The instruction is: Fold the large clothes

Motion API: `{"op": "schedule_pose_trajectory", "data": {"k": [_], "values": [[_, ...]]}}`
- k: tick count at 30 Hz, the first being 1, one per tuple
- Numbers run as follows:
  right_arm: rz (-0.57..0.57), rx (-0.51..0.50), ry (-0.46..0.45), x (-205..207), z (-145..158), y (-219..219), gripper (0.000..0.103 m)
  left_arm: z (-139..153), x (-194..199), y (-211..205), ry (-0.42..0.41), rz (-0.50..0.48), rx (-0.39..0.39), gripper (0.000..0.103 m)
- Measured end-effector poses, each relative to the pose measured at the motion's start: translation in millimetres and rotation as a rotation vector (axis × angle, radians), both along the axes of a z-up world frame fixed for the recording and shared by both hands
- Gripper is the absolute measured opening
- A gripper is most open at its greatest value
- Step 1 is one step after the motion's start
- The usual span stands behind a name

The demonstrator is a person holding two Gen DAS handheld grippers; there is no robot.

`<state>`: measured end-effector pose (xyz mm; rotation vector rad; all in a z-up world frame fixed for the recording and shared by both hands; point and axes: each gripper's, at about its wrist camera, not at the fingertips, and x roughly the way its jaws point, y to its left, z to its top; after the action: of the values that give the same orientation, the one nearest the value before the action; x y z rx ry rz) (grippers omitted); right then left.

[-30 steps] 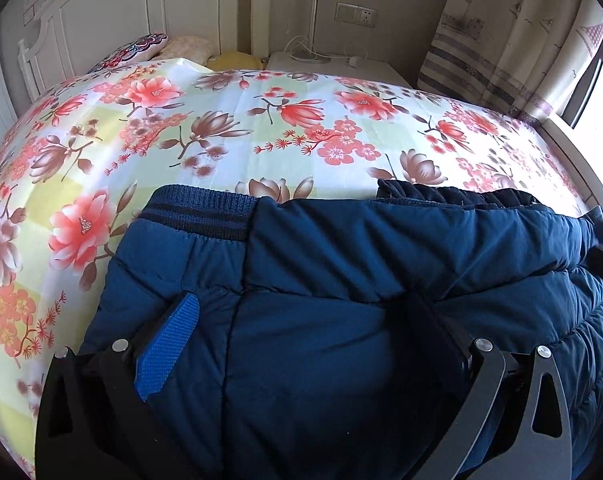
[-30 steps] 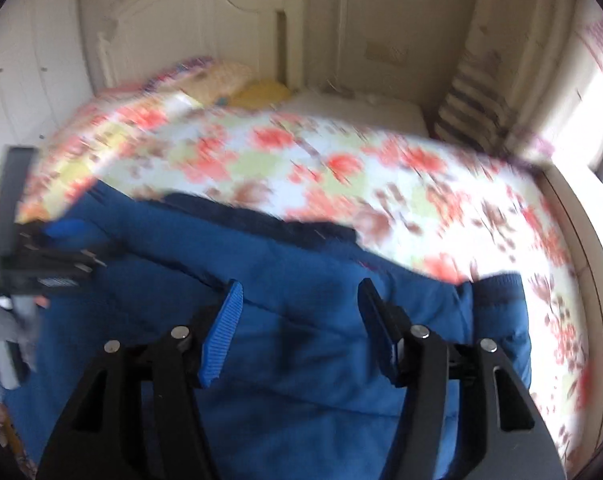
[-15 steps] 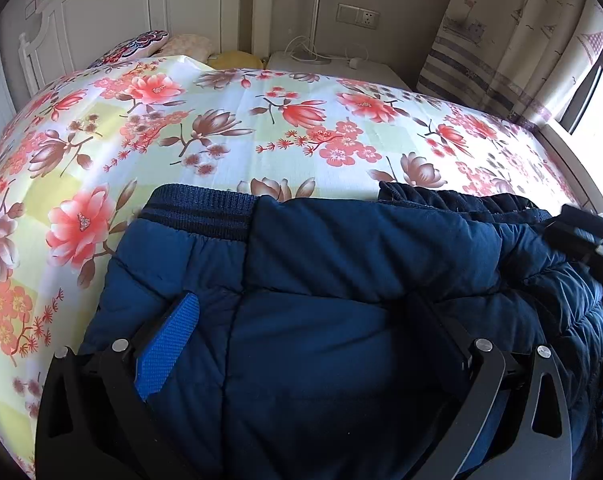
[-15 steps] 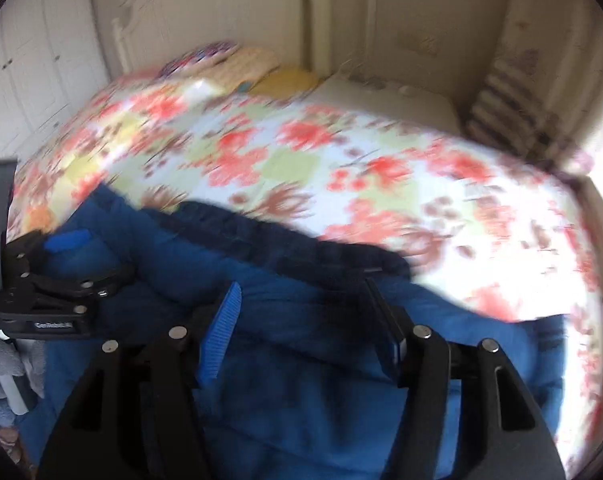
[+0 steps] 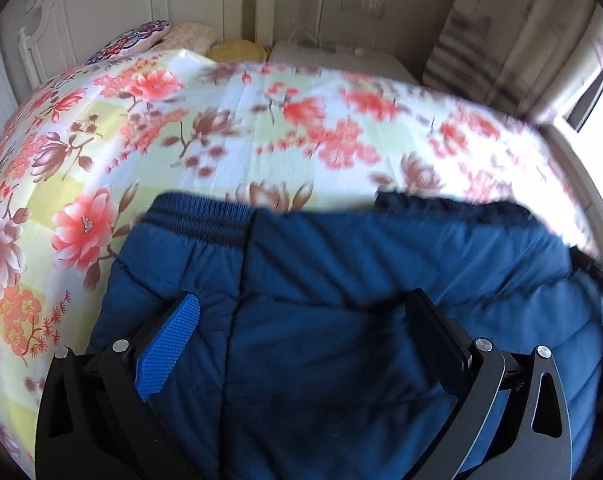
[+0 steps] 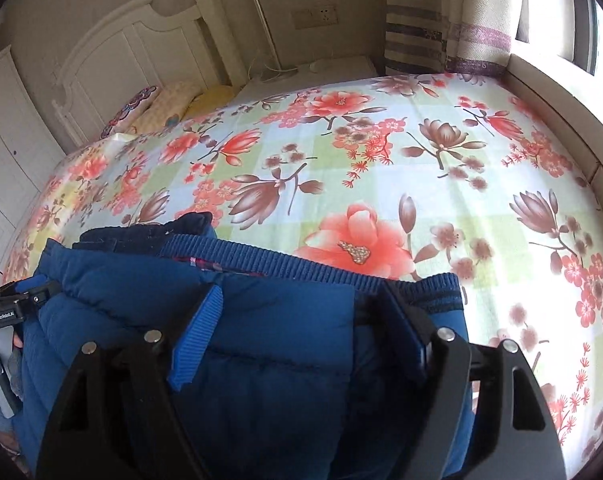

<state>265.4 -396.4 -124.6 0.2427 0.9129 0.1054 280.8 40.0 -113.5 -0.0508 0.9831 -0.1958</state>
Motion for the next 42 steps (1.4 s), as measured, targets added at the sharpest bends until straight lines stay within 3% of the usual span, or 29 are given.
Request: {"op": "schedule_pose_trajectory", "data": {"k": [2,5,7,9,10,15,17,19,22,23,24,25,26,30,33,36,38,42], "values": [[0.0,-0.018,-0.003,-1,0,3,0.077,18,-3,-13,-0.052,-0.009,-0.055,0.099],[-0.001,-0.02,-0.004,-1,-1,2,0.077,28,-5,-50,-0.077,-0.083,-0.061,0.099],[-0.001,-0.017,-0.006,-2,-1,3,0.077,19,-5,-90,-0.076,-0.17,0.015,0.099],[-0.002,-0.007,-0.011,-2,0,2,0.078,-12,-1,-127,-0.044,-0.263,0.196,0.099],[-0.004,-0.004,-0.013,-2,0,2,0.078,-16,-1,-130,-0.058,-0.266,0.216,0.099],[-0.004,-0.001,-0.014,-3,0,2,0.078,-7,1,-118,-0.043,-0.261,0.174,0.099],[-0.005,0.007,-0.017,-3,0,1,0.078,5,3,-101,-0.064,-0.209,0.152,0.099],[-0.004,0.003,-0.018,-4,-1,0,0.078,17,10,-72,-0.12,-0.118,0.204,0.099],[-0.004,0.003,-0.018,-4,-1,0,0.078,1,29,-29,-0.06,-0.08,0.254,0.099],[-0.004,0.007,-0.019,-4,-1,0,0.078,-11,33,-15,-0.034,-0.087,0.222,0.099],[-0.005,0.006,-0.019,-4,-1,1,0.078,-19,38,7,0.006,-0.092,0.066,0.099],[-0.005,-0.001,-0.02,-4,-1,1,0.078,-22,41,22,0.023,-0.064,-0.034,0.099],[-0.005,-0.004,-0.022,-4,0,0,0.078,-21,41,29,0.02,-0.047,-0.077,0.099],[-0.007,-0.006,-0.024,-5,0,0,0.078,-23,36,16,-0.01,-0.051,0.001,0.099],[-0.007,-0.011,-0.021,-5,0,1,0.079,-24,36,19,-0.014,-0.047,-0.029,0.099],[-0.004,-0.055,0.005,-3,4,7,0.079,-24,36,17,-0.019,-0.046,-0.017,0.099],[-0.032,-0.142,-0.012,-10,17,20,0.079,-23,35,17,-0.021,-0.046,-0.012,0.099],[0.127,-0.174,-0.108,-38,48,79,0.082,-24,35,19,-0.025,-0.044,-0.02,0.099]]}}
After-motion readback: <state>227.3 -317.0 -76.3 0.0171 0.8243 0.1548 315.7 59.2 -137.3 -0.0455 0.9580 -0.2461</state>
